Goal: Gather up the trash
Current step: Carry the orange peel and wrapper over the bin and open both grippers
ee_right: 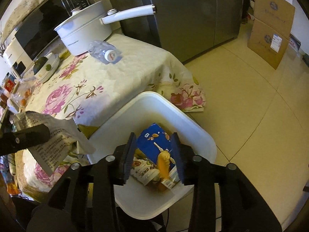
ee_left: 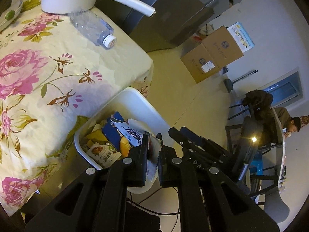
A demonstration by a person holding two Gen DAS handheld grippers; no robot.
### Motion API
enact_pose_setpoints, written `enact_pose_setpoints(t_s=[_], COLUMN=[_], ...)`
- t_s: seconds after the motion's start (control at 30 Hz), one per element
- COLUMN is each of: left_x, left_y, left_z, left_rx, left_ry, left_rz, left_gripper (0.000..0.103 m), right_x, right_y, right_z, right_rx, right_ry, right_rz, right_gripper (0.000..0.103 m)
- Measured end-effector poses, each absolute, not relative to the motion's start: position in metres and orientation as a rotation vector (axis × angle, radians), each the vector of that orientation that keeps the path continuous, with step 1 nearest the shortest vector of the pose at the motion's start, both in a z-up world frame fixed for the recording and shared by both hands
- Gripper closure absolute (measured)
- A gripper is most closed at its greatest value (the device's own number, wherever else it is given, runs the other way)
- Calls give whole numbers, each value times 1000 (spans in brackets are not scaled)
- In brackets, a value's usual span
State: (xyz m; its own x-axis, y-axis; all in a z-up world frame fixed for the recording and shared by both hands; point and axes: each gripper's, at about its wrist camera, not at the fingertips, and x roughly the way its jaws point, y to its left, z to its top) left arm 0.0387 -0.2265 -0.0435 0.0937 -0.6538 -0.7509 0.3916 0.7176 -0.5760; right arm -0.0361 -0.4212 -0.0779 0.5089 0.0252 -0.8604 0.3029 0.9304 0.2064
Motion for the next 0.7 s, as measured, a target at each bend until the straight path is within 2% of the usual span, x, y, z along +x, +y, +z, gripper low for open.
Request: enact_pose_setpoints(t_s=[0.13, 0.17, 0.2, 0.27, 0.6, 0.7], left_x=[39, 40, 39, 39, 43, 45], left_y=[-231, -232, -233, -233, -219, -212], left_z=[-49, -50, -51, -53, -55, -54], left_rx=[-232, -228, -227, -225, -260, -261], left_ry=[1295, 1302, 1307, 1314, 1310, 1286], left_rz=[-801, -800, -798, -796, -760, -731], left_gripper=[92, 84, 72, 59, 54, 53], right_x=[-36, -37, -37, -37, -31, -27], right_y=[-426, -427, -427, -427, -428, -425], right_z=[-80, -80, -80, -80, -81, -80], right_rx=[368, 369, 369, 367, 356, 350], right_ry=[1031, 1031, 1030, 1030, 1036, 1036], right_rz=[-195, -198, -204, -209, -221, -224], right_gripper=[50, 47, 46, 43, 36, 27])
